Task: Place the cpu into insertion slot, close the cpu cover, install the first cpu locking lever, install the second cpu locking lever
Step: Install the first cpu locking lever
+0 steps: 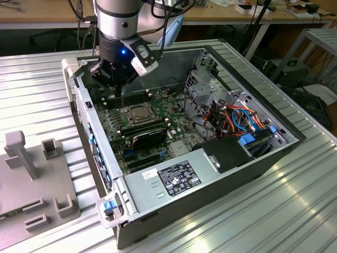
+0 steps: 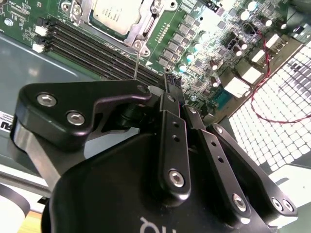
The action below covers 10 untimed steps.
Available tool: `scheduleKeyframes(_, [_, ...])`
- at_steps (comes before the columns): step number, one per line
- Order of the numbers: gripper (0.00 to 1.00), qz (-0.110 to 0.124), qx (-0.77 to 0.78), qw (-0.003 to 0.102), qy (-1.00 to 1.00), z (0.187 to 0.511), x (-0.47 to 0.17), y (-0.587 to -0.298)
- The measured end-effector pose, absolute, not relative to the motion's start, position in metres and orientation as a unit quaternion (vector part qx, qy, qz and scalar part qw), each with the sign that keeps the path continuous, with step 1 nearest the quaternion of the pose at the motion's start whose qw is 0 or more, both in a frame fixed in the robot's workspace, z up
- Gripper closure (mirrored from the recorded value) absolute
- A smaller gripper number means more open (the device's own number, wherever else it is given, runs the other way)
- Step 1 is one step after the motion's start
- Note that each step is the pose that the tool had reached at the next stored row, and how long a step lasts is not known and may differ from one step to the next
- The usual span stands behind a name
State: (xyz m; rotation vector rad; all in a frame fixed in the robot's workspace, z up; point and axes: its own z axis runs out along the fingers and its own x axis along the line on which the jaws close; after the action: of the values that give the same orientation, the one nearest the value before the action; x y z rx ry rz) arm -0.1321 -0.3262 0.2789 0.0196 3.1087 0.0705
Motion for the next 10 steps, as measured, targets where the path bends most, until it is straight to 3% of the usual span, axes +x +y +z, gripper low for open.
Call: scheduleKeyframes(10, [0.89,0.023,0.007,0.016,1.000,0.260,-0.129,-0.311])
